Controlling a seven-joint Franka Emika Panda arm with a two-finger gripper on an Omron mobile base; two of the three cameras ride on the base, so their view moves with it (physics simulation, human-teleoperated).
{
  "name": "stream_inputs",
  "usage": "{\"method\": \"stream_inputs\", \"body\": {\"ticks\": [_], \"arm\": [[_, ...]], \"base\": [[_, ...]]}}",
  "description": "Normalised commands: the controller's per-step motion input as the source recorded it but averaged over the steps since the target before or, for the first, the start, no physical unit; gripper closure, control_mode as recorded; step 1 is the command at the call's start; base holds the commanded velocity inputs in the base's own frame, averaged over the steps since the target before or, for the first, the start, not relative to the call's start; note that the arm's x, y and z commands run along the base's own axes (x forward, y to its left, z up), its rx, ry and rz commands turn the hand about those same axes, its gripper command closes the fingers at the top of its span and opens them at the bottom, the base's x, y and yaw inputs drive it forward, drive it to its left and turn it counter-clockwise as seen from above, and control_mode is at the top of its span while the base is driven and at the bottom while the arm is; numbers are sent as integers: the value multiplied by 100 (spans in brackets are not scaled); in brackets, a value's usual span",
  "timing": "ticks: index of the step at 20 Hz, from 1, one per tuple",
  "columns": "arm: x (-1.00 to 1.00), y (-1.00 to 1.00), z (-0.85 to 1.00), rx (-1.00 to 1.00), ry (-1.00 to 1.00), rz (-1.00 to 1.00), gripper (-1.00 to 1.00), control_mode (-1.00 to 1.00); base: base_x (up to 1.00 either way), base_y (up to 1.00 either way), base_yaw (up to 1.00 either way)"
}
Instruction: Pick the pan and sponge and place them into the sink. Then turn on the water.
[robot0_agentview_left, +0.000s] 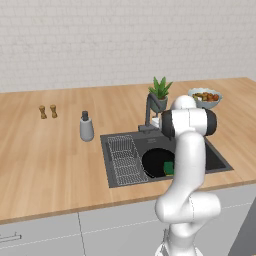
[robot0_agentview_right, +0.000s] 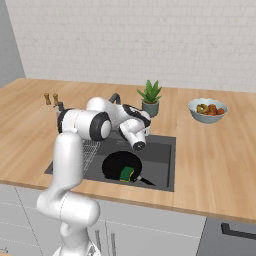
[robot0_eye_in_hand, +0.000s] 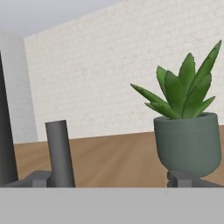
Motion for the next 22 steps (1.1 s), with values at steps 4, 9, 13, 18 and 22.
{"method": "stream_inputs", "body": {"ticks": [4, 9, 13, 18, 22], "arm": [[0, 0, 0, 0, 0, 0, -100, -100], [12, 0, 0, 0, 0, 0, -100, -100], [5, 0, 0, 0, 0, 0, -100, -100], [0, 0, 0, 0, 0, 0, -100, -100], [0, -27, 0, 0, 3, 0, -100, -100]], "base": [[0, 0, 0], [0, 0, 0], [0, 0, 0], [0, 0, 0], [0, 0, 0]]}}
